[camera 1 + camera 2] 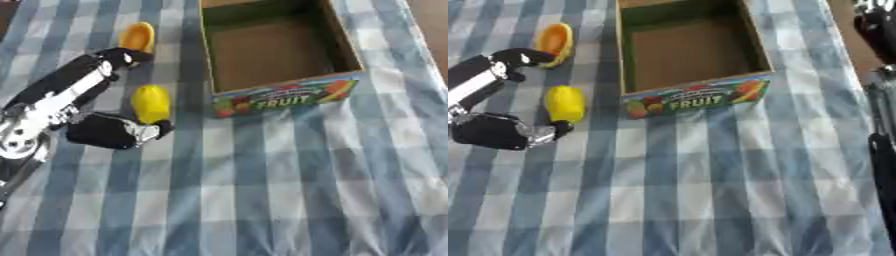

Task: Pick up objects on the table and place them in the box.

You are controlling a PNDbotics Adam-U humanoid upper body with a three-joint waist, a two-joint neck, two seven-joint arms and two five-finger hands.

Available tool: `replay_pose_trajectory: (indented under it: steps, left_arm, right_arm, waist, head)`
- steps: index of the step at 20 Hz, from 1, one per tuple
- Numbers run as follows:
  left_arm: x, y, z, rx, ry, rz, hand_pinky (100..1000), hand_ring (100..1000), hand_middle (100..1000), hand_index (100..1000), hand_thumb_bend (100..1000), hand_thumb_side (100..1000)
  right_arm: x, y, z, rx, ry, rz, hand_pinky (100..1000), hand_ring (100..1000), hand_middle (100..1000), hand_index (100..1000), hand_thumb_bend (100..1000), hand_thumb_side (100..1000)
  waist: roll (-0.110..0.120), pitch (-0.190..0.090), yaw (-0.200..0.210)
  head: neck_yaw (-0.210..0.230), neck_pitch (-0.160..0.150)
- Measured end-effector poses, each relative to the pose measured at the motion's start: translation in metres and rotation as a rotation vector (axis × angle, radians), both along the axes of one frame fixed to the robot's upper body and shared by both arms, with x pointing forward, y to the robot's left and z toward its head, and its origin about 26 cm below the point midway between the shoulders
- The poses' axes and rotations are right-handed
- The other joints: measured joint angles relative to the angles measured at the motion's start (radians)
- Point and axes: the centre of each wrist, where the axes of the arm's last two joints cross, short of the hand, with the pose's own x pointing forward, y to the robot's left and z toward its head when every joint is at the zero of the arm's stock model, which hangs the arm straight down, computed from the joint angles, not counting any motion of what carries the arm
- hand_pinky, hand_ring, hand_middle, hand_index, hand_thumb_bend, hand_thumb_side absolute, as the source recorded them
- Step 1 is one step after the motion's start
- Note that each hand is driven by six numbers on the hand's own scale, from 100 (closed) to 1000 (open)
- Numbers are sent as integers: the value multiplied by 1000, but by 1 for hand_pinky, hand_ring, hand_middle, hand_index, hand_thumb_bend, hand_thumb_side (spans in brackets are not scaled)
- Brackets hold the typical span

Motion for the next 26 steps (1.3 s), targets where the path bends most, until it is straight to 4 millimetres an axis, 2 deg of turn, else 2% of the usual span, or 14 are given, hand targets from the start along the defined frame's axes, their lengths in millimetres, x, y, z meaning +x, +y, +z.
replay_pose_trajectory:
  steps: [2,8,10,18,26]
  left_arm:
    - [4,1,-2,15,14,12,917,992,932,955,496,194]
    - [17,5,-9,39,32,65,918,990,928,950,463,100]
    - [21,5,-13,45,37,83,918,989,929,948,432,100]
    - [41,7,-26,52,47,148,913,982,922,943,457,100]
    - [62,13,-47,58,88,214,899,970,906,933,453,100]
  right_arm:
    - [0,0,1,-1,-2,5,831,940,736,801,100,568]
    - [1,2,1,-6,2,18,831,942,735,801,100,578]
    - [1,3,1,-8,4,23,831,942,735,801,100,572]
    - [1,5,3,-15,0,36,831,943,735,802,100,581]
    - [2,8,4,-17,-3,51,832,945,735,803,100,588]
  waist:
    - [0,3,-4]
    - [0,8,-10]
    - [-1,10,-11]
    - [-4,16,-18]
    - [-9,24,-25]
  head:
    - [1,0]
    - [3,-9]
    - [4,-11]
    - [18,-18]
    - [26,-26]
